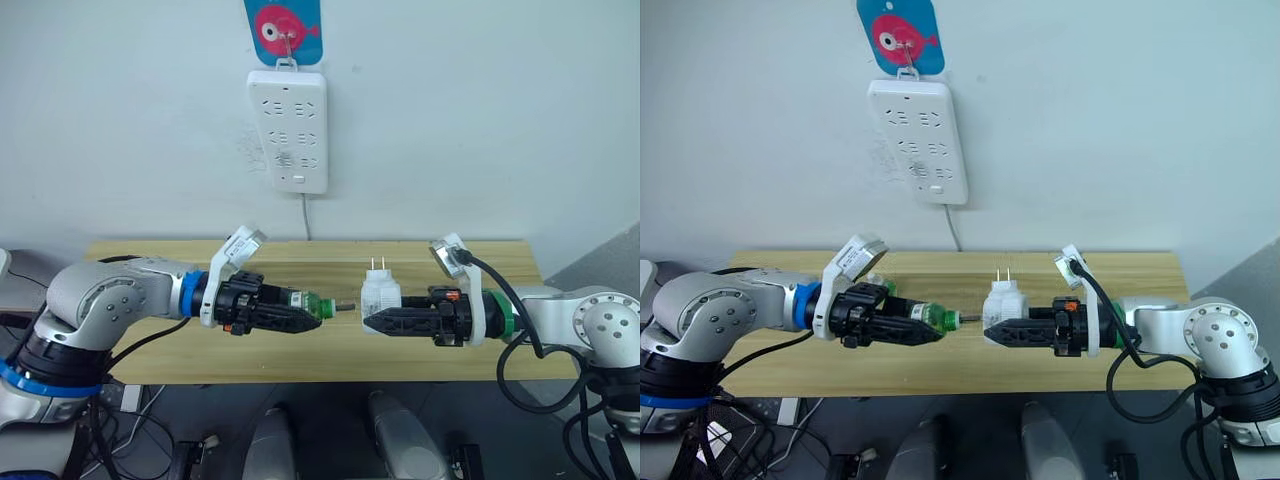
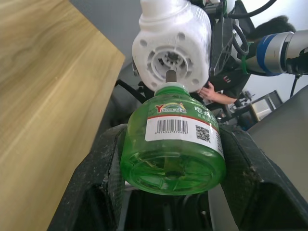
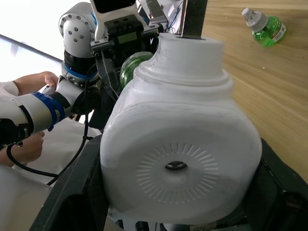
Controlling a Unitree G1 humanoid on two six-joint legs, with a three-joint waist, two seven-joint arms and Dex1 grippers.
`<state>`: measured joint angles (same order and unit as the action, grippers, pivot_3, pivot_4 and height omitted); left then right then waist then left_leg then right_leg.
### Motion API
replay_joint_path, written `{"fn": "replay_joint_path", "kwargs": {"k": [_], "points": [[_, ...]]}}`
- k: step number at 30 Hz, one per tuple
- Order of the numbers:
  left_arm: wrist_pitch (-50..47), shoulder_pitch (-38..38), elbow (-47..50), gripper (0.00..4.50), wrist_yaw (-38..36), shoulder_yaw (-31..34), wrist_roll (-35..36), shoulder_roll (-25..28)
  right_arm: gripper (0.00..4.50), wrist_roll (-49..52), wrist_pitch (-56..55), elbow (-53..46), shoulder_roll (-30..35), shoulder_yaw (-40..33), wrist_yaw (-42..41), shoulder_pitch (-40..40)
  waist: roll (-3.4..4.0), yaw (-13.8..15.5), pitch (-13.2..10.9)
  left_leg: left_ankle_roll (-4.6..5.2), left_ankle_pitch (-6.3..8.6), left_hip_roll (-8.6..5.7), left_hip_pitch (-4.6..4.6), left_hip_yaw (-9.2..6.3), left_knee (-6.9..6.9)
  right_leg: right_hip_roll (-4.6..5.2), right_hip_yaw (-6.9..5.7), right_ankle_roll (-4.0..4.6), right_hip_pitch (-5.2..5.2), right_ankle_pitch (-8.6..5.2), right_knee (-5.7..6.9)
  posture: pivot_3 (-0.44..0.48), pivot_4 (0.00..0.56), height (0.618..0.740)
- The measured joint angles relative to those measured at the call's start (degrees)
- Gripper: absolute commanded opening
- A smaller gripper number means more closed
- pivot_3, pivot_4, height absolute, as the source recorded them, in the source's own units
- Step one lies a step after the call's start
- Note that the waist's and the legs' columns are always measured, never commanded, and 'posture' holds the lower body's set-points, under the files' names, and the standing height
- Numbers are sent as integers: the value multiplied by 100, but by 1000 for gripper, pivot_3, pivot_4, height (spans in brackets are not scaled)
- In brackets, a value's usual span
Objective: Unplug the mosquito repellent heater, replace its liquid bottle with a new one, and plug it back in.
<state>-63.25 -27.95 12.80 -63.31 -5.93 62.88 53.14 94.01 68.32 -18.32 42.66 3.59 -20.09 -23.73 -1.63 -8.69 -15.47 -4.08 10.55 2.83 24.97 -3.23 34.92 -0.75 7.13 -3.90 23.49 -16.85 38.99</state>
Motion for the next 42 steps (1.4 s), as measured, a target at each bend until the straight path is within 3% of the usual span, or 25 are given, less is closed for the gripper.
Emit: {"fn": "replay_joint_path", "kwargs": {"k": [5, 8, 14, 19, 30, 34, 42], "points": [[514, 580, 264, 2335, -267, 57, -516, 77, 3070, -242, -31, -10, 22, -20, 7, 27, 0, 3, 0, -1, 0, 1, -3, 6, 2, 0, 5, 1, 1, 0, 0, -214, 275, 733], [1197, 1006, 264, 2335, -131, 184, -1216, 72, 3070, -1456, -234, 84, 344, 64, -128, 34, 2, 38, -3, -2, -1, -1, -3, 14, 3, 4, 10, 3, 5, -2, -2, -213, 277, 733], [2867, 1801, 409, 2335, 127, -57, -2747, -218, 3070, -4895, -1292, 952, 775, 1553, -412, -309, 2, 60, -5, -3, -1, -6, -2, 39, 4, 15, 26, 4, 14, -2, -7, -198, 277, 733], [3321, 2031, 590, 2335, 132, -211, -3142, -489, 3070, -6615, -1453, 1799, 568, 2341, -585, -772, 3, 55, -11, -2, -1, -5, 0, 36, 2, 13, 24, 4, 18, -1, 1, -191, 274, 733], [3802, 2208, 450, 2335, 128, -292, -3657, -860, 3070, -7792, -1167, 3432, -357, 2332, -986, -1477, 4, 49, -12, -2, -1, -6, 0, 32, 4, 12, 20, 24, 11, 13, 1, -189, 267, 733], [3875, 2208, 444, 2335, 115, -294, -3743, -939, 4424, -7992, -1115, 3557, -462, 2223, -1155, -1561, 4, 49, -12, -2, -1, -6, 0, 29, 4, 12, 17, 24, 9, 13, 2, -193, 258, 733], [3882, 2071, 289, 2335, 7, -323, -3822, -999, 4500, -8164, -735, 3195, -461, 2010, -1382, -1511, 5, 30, -12, -2, -1, -7, -1, 24, 8, 12, 13, 24, 6, 15, 5, -214, 239, 733]]}}
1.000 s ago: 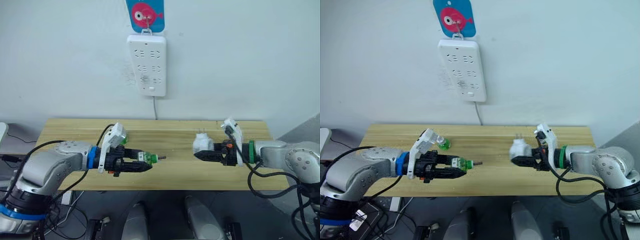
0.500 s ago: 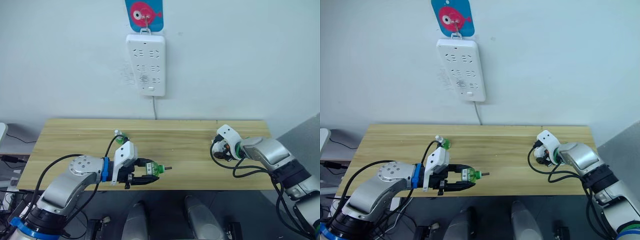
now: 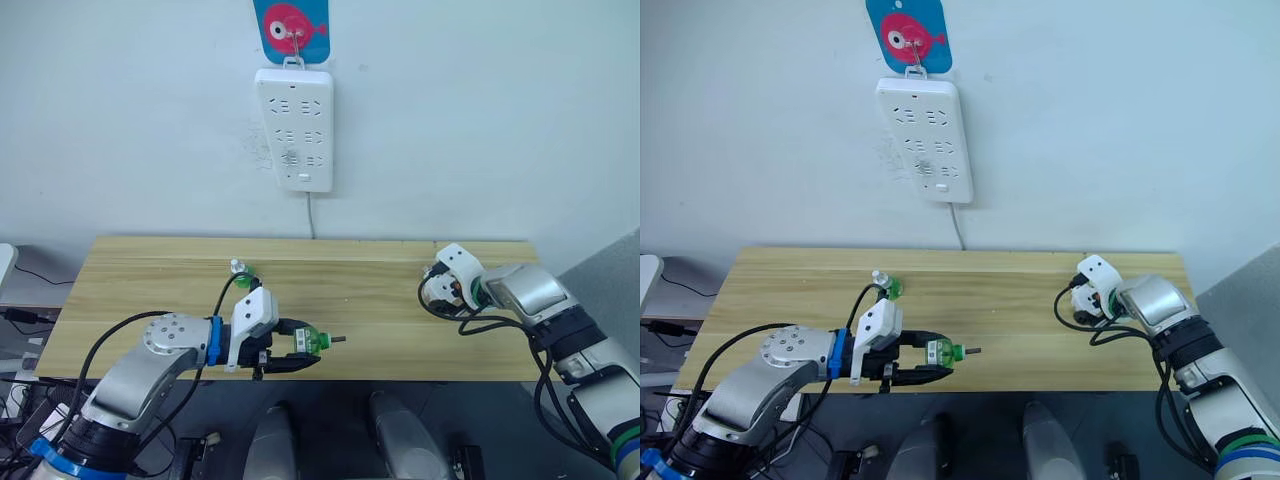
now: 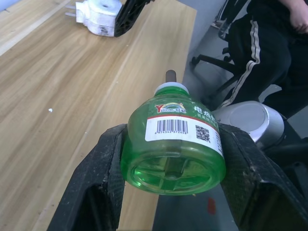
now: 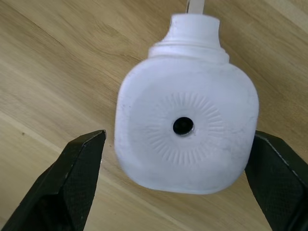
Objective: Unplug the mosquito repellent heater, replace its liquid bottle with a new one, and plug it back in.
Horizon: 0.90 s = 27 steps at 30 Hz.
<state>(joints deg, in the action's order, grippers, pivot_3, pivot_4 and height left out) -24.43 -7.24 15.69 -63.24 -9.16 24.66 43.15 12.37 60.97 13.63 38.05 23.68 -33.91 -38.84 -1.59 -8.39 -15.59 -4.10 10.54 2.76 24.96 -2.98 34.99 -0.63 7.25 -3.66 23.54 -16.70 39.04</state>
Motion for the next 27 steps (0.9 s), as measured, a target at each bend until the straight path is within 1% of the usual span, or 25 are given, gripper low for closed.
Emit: {"fn": "replay_joint_path", "kwargs": {"k": [2, 4, 6, 8, 11, 13, 14, 15, 17, 19, 20, 21, 24, 27], "points": [[17, -74, -47, 2335, -4, -12, -23, -53, 4500, 13, 132, -234, 79, -73, -82, 33, 0, -10, 0, 0, 0, -1, 0, -1, 1, 1, -1, -1, -1, 1, 0, -217, 235, 733], [65, -125, -83, 2335, -19, -19, -56, -66, 4500, 90, 366, -671, 279, -293, -201, 172, 0, -2, 0, 0, 0, -3, 1, -4, 1, 2, -3, -2, -2, 1, 0, -219, 227, 733], [162, -156, -154, 2335, -56, -11, -93, -66, 4500, 417, 748, -1238, 565, -689, -450, 348, 1, 5, 1, 0, 0, -3, 0, -5, 1, 3, -5, -1, -4, 2, 1, -226, 221, 733], [255, -138, -230, 2335, -63, 18, -97, -94, 4500, 961, 1135, -1801, 789, -1257, -858, 494, 1, 4, 1, 0, 0, -2, 0, -8, 1, 3, -9, 0, -5, 3, 1, -231, 217, 733], [263, -109, -225, 2335, 150, 180, 18, -483, 4500, 1601, 1212, -2589, 1127, -2078, -1333, 860, 2, -1, 3, 1, 0, -2, -1, -11, 2, 3, -12, -2, -11, 2, 0, -240, 217, 733], [256, -57, -203, 2335, 374, 275, 72, -746, 4500, 1784, 1056, -2931, 1198, -2502, -1437, 1233, -4, -2, 7, 1, 0, -2, -1, -13, 5, 3, -13, -3, -13, 1, -1, -245, 219, 733], [272, -37, -178, 2335, 572, 349, 98, -997, 4500, 1961, 913, -3178, 981, -2930, -1445, 1556, -9, 4, 10, 0, 0, -2, -2, -15, 7, 2, -14, -5, -18, 1, -1, -249, 219, 733], [322, -42, -169, 2335, 752, 362, 91, -1203, 4500, 2130, 784, -3373, 681, -3191, -1430, 1752, -10, 5, 11, 0, 0, -2, -2, -17, 13, 2, -15, -6, -21, 2, 1, -252, 219, 733], [591, -81, -131, 2335, 1184, 353, -32, -1718, 4500, 2579, 668, -3819, -128, -3664, -1185, 2055, -8, -12, 12, 0, 0, -3, -4, -15, 19, 1, -10, -16, -25, 9, 2, -260, 220, 733], [944, -184, -78, 2335, 1637, 268, -265, -2206, 4500, 3168, 922, -4080, -927, -3995, -743, 2119, -9, -57, 12, -2, -1, -5, -4, -14, 31, 1, -4, -30, -31, 22, 2, -266, 218, 733], [1079, -213, -56, 2335, 1783, 246, -357, -2366, 4500, 3415, 1066, -4126, -1203, -4129, -550, 2114, -8, -78, 12, -2, -1, -5, -4, -13, 44, 1, -2, -33, -34, 24, 4, -265, 220, 733], [1242, -227, -50, 2335, 1945, 221, -465, -2511, 4500, 3686, 1247, -4163, -1563, -4313, -248, 2112, -8, -104, 14, -1, -1, -5, -3, -13, 54, 1, -2, -39, -38, 28, 4, -269, 220, 733], [1434, -231, -50, 2335, 2241, 142, -656, -2767, 4500, 4199, 1581, -4225, -2286, -4512, 514, 2109, -5, -162, 16, -1, -1, -5, -1, -8, 82, -2, 7, -50, -41, 28, 6, -272, 219, 733], [1493, -244, -50, 2335, 2392, 13, -725, -2915, 4500, 4777, 1710, -4212, -2921, -4533, 1228, 2001, -4, -278, 16, 0, -2, -5, 2, -2, 95, -3, 16, -52, -42, 32, 6, -271, 219, 733]]}}
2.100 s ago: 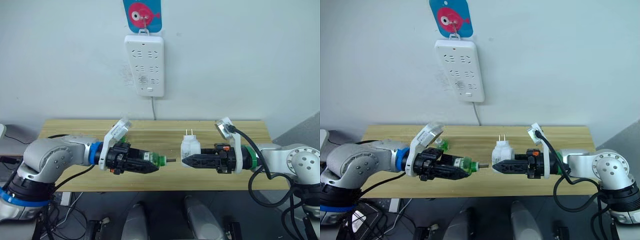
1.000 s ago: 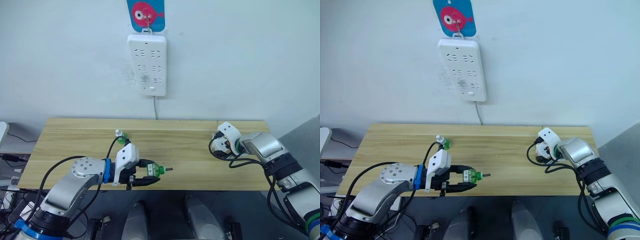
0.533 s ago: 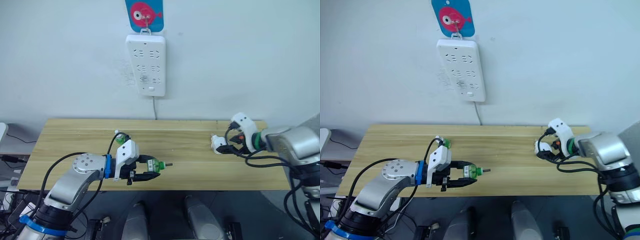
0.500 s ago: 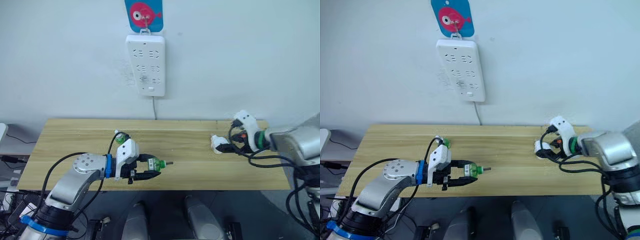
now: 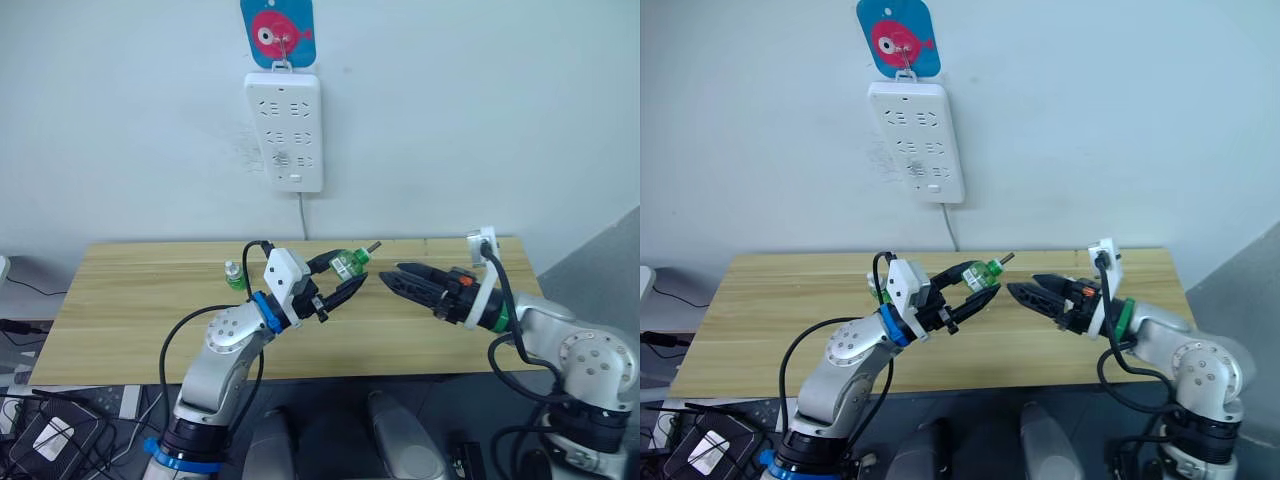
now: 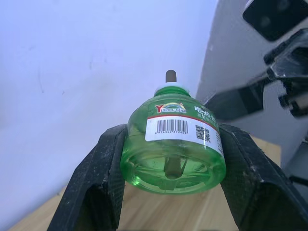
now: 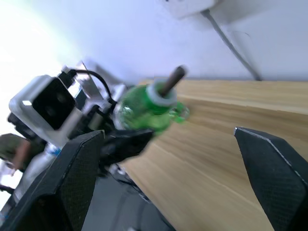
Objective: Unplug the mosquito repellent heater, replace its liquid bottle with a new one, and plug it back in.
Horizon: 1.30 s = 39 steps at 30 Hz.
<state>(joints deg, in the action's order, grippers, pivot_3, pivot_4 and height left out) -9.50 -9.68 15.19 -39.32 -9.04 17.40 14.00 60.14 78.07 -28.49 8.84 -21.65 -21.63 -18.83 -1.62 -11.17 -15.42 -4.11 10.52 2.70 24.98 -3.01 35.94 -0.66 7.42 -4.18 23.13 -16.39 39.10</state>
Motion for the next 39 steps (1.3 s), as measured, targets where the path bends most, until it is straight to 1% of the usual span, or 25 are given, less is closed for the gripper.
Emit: {"fn": "replay_joint_path", "kwargs": {"k": [3, 8, 9, 10, 12, 17, 19, 24, 25, 26, 29, 30, 31, 33, 35, 37, 38, 39], "points": [[20, -46, 0, 2335, 20, -62, -71, -34, 4500, 263, -74, 139, -329, 38, 544, -202, 4, -51, 5, 1, -1, 0, 0, 3, 4, -1, 3, -2, -1, 1, -1, -267, 218, 733], [21, -235, -1, 2335, 113, -72, -90, -98, 4500, 500, -409, 524, -607, 115, 1036, -349, 6, -61, 7, 2, 1, 1, 2, 0, -3, -3, 1, -5, 2, 2, -1, -257, 217, 733], [21, -232, -1, 2335, 121, -72, -91, -99, 4151, 550, -454, 578, -614, 126, 1081, -372, 6, -63, 7, 2, 1, 1, 3, 0, -8, -2, 0, -5, 4, 2, -1, -254, 216, 733], [20, -231, -1, 2335, 127, -75, -91, -101, 3939, 615, -518, 635, -618, 145, 1139, -394, 6, -63, 7, 2, 1, 1, 4, -2, -11, -2, -1, -5, 6, 2, -1, -254, 216, 733], [16, -225, 0, 2335, 146, -75, -89, -121, 3288, 772, -621, 728, -617, 180, 1212, -430, 6, -62, 7, 3, 1, 2, 4, -8, -17, -3, -7, -5, 6, 2, -1, -251, 216, 733], [17, -193, 132, 2335, 171, -77, -61, -186, 1409, 1144, -790, 944, -428, 248, 1382, -424, 6, -60, 7, 3, 1, 1, 6, -8, -16, -3, -7, -5, 6, 2, -2, -245, 219, 733], [15, -174, 150, 2335, 165, -97, -51, -201, 822, 1289, -823, 977, -318, 280, 1389, -422, 6, -60, 7, 2, 1, 1, 5, -8, -14, -4, -7, -5, 6, 2, -2, -245, 219, 733], [16, -167, 179, 2335, 171, -161, -58, -223, 819, 1559, -876, 1036, 45, 432, 1379, -419, 7, -58, 7, 2, 1, 1, 5, -5, -10, -4, -3, -6, 6, 1, -2, -235, 222, 733], [-4, -160, 180, 3040, 172, -170, -80, -163, 819, 1570, -890, 1042, 120, 488, 1372, -419, 6, -58, 7, 2, 1, 1, 5, -6, -10, -4, -3, -6, 6, 1, -2, -235, 222, 733], [-32, -151, 181, 3235, 175, -191, -107, -127, 819, 1579, -884, 1051, 175, 542, 1349, -420, 7, -52, 7, 2, 1, 1, 5, -6, -11, -4, -3, -6, 6, 1, -1, -234, 223, 733], [-119, -10, 177, 4166, 213, -192, -243, 132, 819, 1627, -898, 1054, 289, 850, 1203, -421, 8, -62, 7, 3, 1, 4, 4, -8, -15, -8, -4, -6, 7, 1, 0, -225, 228, 733], [-114, 104, 189, 4465, 219, -177, -311, 287, 819, 1500, -967, 1052, 460, 964, 1084, -430, 8, -60, 8, 3, 1, 4, 4, -8, -15, -7, -4, -6, 7, 1, -1, -223, 229, 733], [-115, 204, 193, 4500, 220, -149, -351, 420, 819, 1393, -1020, 1053, 599, 987, 1010, -429, 9, -53, 7, 3, 1, 4, 5, -8, -15, -7, -4, -6, 8, 1, -3, -215, 234, 733], [-112, 492, 219, 4500, 214, 45, -404, 734, 819, 838, -1371, 1070, 935, 1168, 738, -433, 8, -46, 7, 3, 1, 4, 4, -6, -16, -6, -3, -6, 9, 0, -6, -201, 243, 733], [-97, 855, 288, 4500, 163, 346, -406, 1108, 818, -265, -2128, 1181, 1325, 1681, 358, -446, 9, -38, 7, 2, 1, 6, 2, -5, -18, -6, -3, -5, 12, 0, -4, -184, 253, 733], [-103, 1089, 434, 4500, 143, 509, -398, 1257, 819, -1277, -2976, 1457, 1452, 2250, 142, -473, 8, -20, 6, 2, 1, 7, 0, -2, -16, -6, -2, -4, 12, -1, -7, -175, 257, 733], [-105, 1242, 623, 4500, 135, 559, -387, 1329, 819, -2064, -3698, 1765, 1468, 2662, 37, -498, 8, -10, 6, 2, 1, 7, 0, 3, -17, -4, 0, -3, 12, -1, -11, -161, 264, 733], [-109, 1354, 774, 4500, 138, 595, -376, 1361, 819, -2555, -4217, 2046, 1421, 2910, 9, -512, 6, 1, 4, 2, 1, 6, 0, 5, -18, -2, 2, -3, 12, -1, -11, -155, 266, 733]]}}
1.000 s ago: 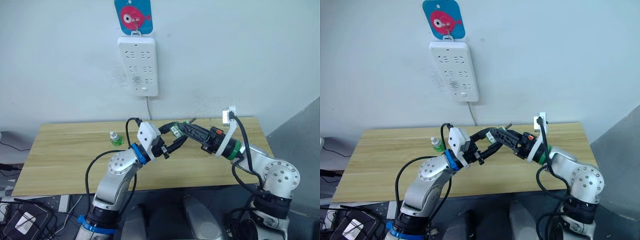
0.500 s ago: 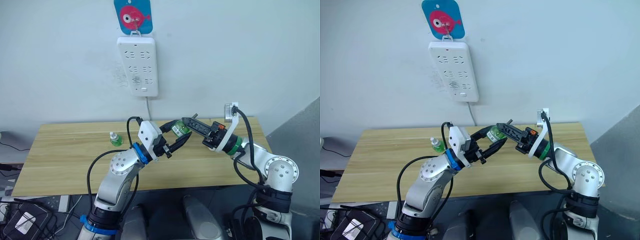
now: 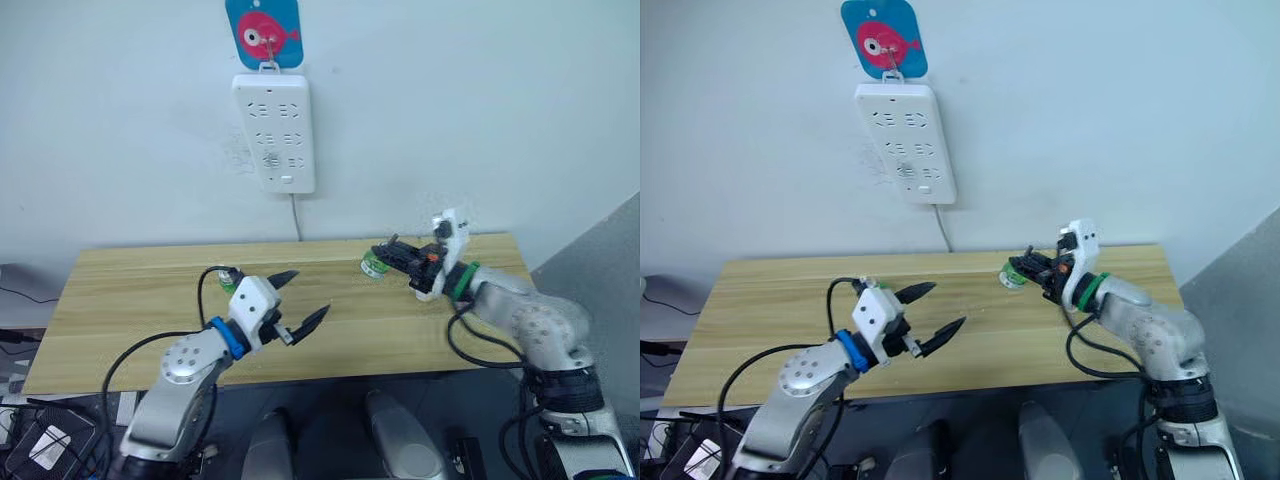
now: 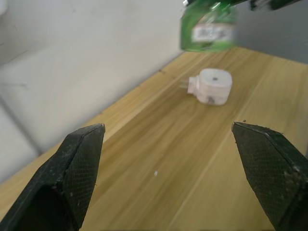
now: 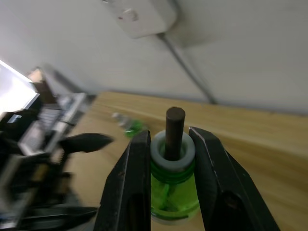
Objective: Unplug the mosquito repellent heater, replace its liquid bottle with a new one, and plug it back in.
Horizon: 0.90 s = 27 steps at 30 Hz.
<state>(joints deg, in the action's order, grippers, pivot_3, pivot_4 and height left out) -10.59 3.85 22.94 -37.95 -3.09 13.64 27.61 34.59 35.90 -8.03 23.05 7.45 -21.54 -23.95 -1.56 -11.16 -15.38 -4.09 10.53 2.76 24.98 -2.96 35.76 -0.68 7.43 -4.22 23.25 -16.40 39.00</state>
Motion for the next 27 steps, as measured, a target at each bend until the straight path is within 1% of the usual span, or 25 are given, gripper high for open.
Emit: {"fn": "replay_joint_path", "kwargs": {"k": [1, 3, 4, 6, 7, 10, 15, 20, 23, 25, 27], "points": [[-14, 140, 195, 4500, 24, 51, 9, 24, 819, -593, -667, 503, -184, 235, 28, -44, -2, 5, -1, 0, 0, 0, 0, 2, -1, 0, 1, 0, 0, 0, -3, -140, 272, 733], [-31, 335, 473, 4500, 98, 128, 17, 25, 818, -1458, -1701, 1468, -489, 536, 181, -188, -2, 19, -8, 0, 0, -1, 0, 5, -2, 3, 4, 0, 0, 0, -2, -114, 282, 733], [-50, 448, 636, 4500, 152, 137, 17, 25, 818, -1945, -2359, 2176, -645, 652, 327, -357, -2, 33, -11, 0, 0, -2, 0, 6, -1, 3, 5, 1, 0, 0, -2, -101, 285, 733], [-79, 610, 870, 4500, 226, 135, 17, 26, 818, -2458, -3108, 3094, -792, 701, 488, -594, 0, 76, -25, 0, 0, -3, 0, 8, -2, 5, 7, 1, 0, 1, -1, -84, 288, 733], [-133, 699, 977, 4500, 251, 145, 17, 30, 818, -2648, -3471, 3578, -897, 678, 544, -732, 2, 117, -27, 0, 0, -3, -1, 7, -2, 5, 6, 1, 0, 1, 0, -74, 291, 733], [-227, 891, 1194, 4500, 335, 222, 17, 49, 818, -2881, -4096, 4709, -1198, 534, 528, -1133, -3, 188, -43, 0, 0, 1, -7, 3, -6, 0, 3, 3, -1, 2, 6, -56, 296, 733], [-404, 1028, 1397, 4500, 468, 363, 17, 94, 818, -3010, -4706, 5838, -1441, 365, 291, -1445, -2, 343, -64, 0, 1, -1, -7, 2, -9, 1, 3, 5, -1, 3, 3, -31, 298, 733], [-418, 1130, 1497, 4500, 514, 396, 15, 96, 2574, -3045, -4935, 6288, -1504, 57, 53, -1524, 0, 486, -88, 0, 1, -1, -7, 1, -9, 2, 1, 7, -2, 2, 3, -26, 291, 733], [-381, 1132, 1472, 4500, 620, 484, -7, 70, 3672, -3046, -5017, 6251, -1491, -23, -148, -1520, 1, 510, -88, 0, 1, -1, -7, 2, -7, 2, 2, 7, -2, 1, 3, -30, 283, 733], [-375, 1148, 1419, 4500, 719, 581, -26, 28, 4437, -3041, -5000, 6040, -1432, -86, -339, -1473, 1, 514, -88, 0, 1, -1, -7, 2, -7, 2, 2, 7, -2, 1, 3, -34, 273, 733], [-382, 1212, 1246, 4500, 760, 649, -22, 3, 4478, -2985, -4893, 5580, -1298, -144, -586, -1341, 1, 521, -88, 0, 1, -1, -7, 1, -8, 2, 0, 6, -2, 1, 3, -48, 264, 733]]}}
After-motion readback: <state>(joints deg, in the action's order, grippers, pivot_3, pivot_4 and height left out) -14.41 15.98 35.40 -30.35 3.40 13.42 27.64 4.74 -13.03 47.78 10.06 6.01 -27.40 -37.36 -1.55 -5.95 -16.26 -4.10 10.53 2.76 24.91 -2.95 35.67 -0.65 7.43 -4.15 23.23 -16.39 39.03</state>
